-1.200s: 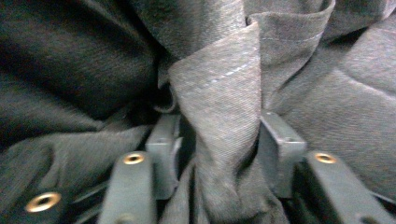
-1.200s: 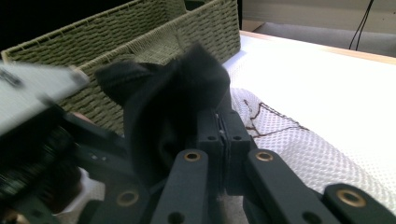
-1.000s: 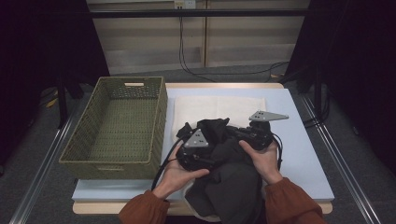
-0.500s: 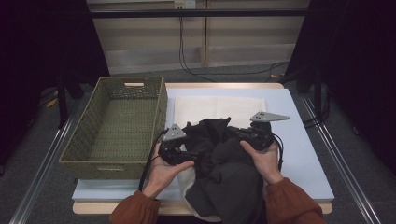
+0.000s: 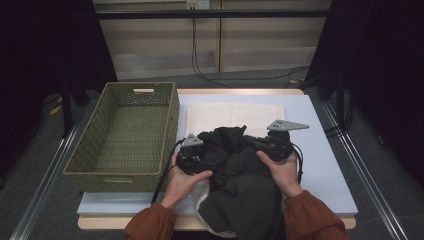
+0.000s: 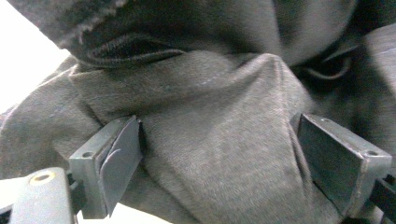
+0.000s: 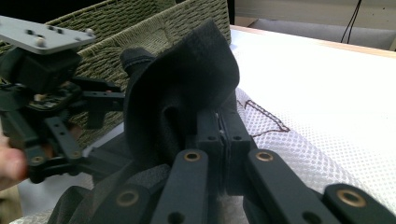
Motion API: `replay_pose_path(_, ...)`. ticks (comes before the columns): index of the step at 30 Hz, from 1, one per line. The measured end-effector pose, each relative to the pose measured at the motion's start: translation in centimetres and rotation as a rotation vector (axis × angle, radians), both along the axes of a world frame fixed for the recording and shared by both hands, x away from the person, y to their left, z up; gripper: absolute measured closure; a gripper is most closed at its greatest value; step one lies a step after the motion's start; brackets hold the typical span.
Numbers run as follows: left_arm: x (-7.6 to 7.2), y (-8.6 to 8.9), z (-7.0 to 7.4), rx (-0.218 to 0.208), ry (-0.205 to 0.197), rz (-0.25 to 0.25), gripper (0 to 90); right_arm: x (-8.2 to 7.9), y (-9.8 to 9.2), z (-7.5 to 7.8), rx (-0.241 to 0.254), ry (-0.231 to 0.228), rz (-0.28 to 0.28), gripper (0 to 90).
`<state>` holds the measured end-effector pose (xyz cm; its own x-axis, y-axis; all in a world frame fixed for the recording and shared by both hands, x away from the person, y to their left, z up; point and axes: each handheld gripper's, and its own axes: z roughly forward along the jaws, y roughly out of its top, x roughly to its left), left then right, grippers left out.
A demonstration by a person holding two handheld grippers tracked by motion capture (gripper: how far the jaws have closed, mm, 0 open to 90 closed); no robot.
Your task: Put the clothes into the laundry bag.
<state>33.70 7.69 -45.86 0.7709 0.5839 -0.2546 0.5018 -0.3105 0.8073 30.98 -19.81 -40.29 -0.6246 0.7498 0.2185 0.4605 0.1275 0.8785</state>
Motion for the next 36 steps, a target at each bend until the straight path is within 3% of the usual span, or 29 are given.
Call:
replay_pose_path(2,0.2,0.0,0.0,-0.004,-0.009,-0.033,21.0,0.0,0.0,0.0,-0.005,-0.001,0.003,88.9)
replay_pose_path(4,0.4,-0.2,0.0,-0.009,0.001,-0.056,35.4,0.1,0.1,-0.1,0.003,0.001,0.005,88.9)
replay_pose_path(7,0.5,-0.6,0.0,-0.007,0.025,-0.090,65.7,0.1,0.2,-0.2,-0.005,0.007,0.008,88.9)
replay_pose_path(10,0.2,-0.4,0.5,-0.023,0.011,-0.112,79.6,0.1,0.3,-0.2,-0.004,0.014,0.015,88.8)
replay_pose_path(11,0.2,-0.4,0.5,-0.023,0.011,-0.112,81.0,0.2,0.2,-0.2,-0.007,0.010,0.016,88.8)
replay_pose_path(13,-0.7,-0.3,1.8,-0.071,-0.033,-0.155,82.5,0.2,0.1,-0.2,-0.008,0.008,0.011,88.8)
replay_pose_path(15,-1.1,-0.5,2.4,-0.068,-0.057,-0.170,82.7,0.2,0.1,-0.2,-0.006,0.007,0.002,88.9)
replay_pose_path(16,-1.8,-1.1,3.3,-0.083,-0.084,-0.213,82.8,0.2,0.1,-0.2,-0.006,0.007,-0.002,88.9)
replay_pose_path(19,-2.4,-2.0,3.8,-0.071,-0.113,-0.236,82.8,0.1,0.3,-0.1,-0.012,0.004,0.004,88.8)
replay_pose_path(20,-2.7,-2.9,3.9,-0.055,-0.140,-0.254,82.9,0.1,0.4,-0.1,-0.019,0.004,0.005,88.9)
replay_pose_path(23,-2.8,-3.7,3.8,-0.052,-0.138,-0.275,82.8,0.1,0.5,-0.1,-0.026,0.004,0.003,88.9)
replay_pose_path(25,-3.1,-4.9,3.8,-0.031,-0.156,-0.314,82.8,0.2,0.4,-0.2,-0.026,0.005,0.005,88.9)
replay_pose_path(27,-3.4,-5.7,3.6,0.003,-0.171,-0.322,82.8,0.1,0.5,-0.1,-0.024,0.005,0.007,88.9)
replay_pose_path(32,-3.4,-6.5,2.5,0.024,-0.157,-0.346,82.9,0.1,0.5,-0.1,-0.021,0.004,0.020,89.0)
replay_pose_path(36,-3.4,-7.1,2.1,0.065,-0.159,-0.355,82.9,0.0,0.6,0.1,-0.013,0.001,0.027,89.0)
